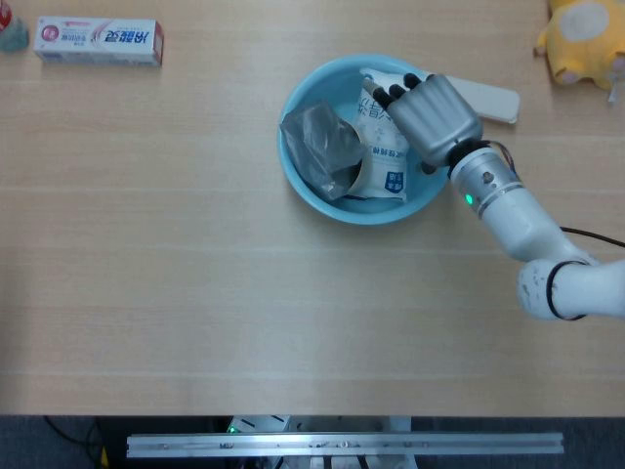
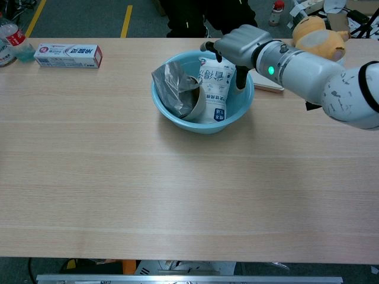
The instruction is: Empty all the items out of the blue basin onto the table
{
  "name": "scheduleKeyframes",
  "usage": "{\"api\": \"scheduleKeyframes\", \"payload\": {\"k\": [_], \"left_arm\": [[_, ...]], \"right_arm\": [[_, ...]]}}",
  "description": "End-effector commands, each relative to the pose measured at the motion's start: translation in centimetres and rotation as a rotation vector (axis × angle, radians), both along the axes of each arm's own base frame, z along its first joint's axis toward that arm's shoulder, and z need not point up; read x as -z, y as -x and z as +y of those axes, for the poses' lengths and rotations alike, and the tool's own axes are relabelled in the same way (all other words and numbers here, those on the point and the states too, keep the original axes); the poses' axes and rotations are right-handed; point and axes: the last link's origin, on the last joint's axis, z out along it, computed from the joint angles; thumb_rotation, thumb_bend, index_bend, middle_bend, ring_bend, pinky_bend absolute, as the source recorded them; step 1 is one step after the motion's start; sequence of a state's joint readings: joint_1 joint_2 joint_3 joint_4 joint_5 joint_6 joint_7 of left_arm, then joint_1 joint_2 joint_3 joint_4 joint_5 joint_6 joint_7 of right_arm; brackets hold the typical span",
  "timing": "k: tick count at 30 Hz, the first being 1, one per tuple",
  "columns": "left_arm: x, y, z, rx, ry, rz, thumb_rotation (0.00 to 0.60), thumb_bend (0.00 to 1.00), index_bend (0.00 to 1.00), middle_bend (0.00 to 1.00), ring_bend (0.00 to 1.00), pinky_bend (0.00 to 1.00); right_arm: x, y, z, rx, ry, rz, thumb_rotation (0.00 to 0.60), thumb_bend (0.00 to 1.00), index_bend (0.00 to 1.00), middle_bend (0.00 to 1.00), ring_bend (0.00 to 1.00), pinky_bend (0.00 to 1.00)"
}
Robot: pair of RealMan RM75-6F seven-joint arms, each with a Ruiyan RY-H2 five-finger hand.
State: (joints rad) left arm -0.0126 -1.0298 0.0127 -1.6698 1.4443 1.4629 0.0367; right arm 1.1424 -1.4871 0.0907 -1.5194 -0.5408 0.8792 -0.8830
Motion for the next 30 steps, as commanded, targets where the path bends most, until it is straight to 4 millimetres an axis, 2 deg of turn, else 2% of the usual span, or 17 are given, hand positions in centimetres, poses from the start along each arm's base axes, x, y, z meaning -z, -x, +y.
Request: {"api": "scheduleKeyframes", "payload": {"k": [1,6,15,23,30], "left_arm": [[0.0,0.0,-0.1,-0.001,-0.001,-0.002,0.600,0.22,0.29,0.29,0.25,0.21],[-0.2,0.2,-0.3,-0.013,-0.007,-0.005,0.600,0.22,0.29,0.29,0.25,0.21],[-0.5,0.5,-0.8,-0.038,-0.017,-0.011,0.600,0.22,0.29,0.29,0.25,0.21],[-0.5,0.5,-0.9,-0.042,-0.017,-0.016,0.600,0.22,0.29,0.29,0.25,0.21],[-0.6,0.6,-1.1,-0.052,-0.018,-0.019,0.600,0.22,0.29,0.29,0.25,0.21]], "right_arm": [[0.6,0.2,-0.9,-0.014,0.011,0.050,0.600,0.04,0.09,0.31,0.22,0.43],[2.1,-0.2,-1.6,-0.100,0.017,0.130,0.600,0.04,0.09,0.31,0.22,0.44],[4.2,-0.5,-1.5,-0.263,0.004,0.252,0.600,0.00,0.09,0.27,0.19,0.40],[5.5,0.1,-1.7,-0.365,-0.006,0.322,0.600,0.00,0.09,0.25,0.16,0.37],[6.2,1.1,-2.0,-0.366,-0.014,0.352,0.600,0.00,0.09,0.25,0.16,0.37]]}}
